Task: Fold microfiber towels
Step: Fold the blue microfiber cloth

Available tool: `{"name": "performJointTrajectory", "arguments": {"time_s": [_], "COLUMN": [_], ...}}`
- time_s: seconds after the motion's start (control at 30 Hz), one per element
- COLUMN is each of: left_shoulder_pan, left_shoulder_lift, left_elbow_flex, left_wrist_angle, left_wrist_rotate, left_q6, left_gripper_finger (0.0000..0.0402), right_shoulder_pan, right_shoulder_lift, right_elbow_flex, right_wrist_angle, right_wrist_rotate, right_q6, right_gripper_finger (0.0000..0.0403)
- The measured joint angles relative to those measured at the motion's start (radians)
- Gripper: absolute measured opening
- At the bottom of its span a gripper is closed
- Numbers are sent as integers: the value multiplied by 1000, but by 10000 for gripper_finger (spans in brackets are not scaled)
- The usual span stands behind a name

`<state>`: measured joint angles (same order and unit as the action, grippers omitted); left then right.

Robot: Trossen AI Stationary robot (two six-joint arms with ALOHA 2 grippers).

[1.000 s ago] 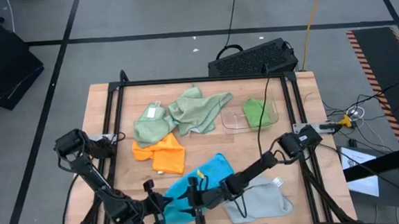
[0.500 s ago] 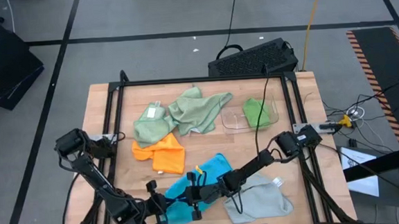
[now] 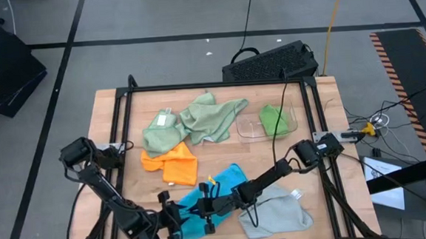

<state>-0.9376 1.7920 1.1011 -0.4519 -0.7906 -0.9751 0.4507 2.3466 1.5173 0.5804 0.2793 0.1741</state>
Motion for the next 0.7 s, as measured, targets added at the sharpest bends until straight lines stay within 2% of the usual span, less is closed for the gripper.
{"name": "performJointTrajectory", "arguments": {"time_s": [0.07,0.13,0.3,0.4,0.57,0.7], "left_shoulder_pan": [8,15,0,-21,-49,-62], "left_shoulder_lift": [0,0,0,-4,-23,-29], "left_elbow_flex": [-4,-5,2,3,3,4], "left_wrist_angle": [1,-2,17,10,-42,-116], "left_wrist_rotate": [25,40,-2,-34,-101,-128], "left_q6": [2,10,93,94,37,-48], "left_gripper_finger": [173,145,20,13,6,8], "right_shoulder_pan": [0,0,1,8,30,57], "right_shoulder_lift": [0,0,-2,-60,-203,-309], "right_elbow_flex": [0,0,-1,-8,-11,-99], "right_wrist_angle": [6,6,-8,-164,-548,-683], "right_wrist_rotate": [-1,-10,-22,-23,-15,3], "right_q6": [0,0,-1,-12,-77,-134], "right_gripper_finger": [2,2,13,49,126,163]}}
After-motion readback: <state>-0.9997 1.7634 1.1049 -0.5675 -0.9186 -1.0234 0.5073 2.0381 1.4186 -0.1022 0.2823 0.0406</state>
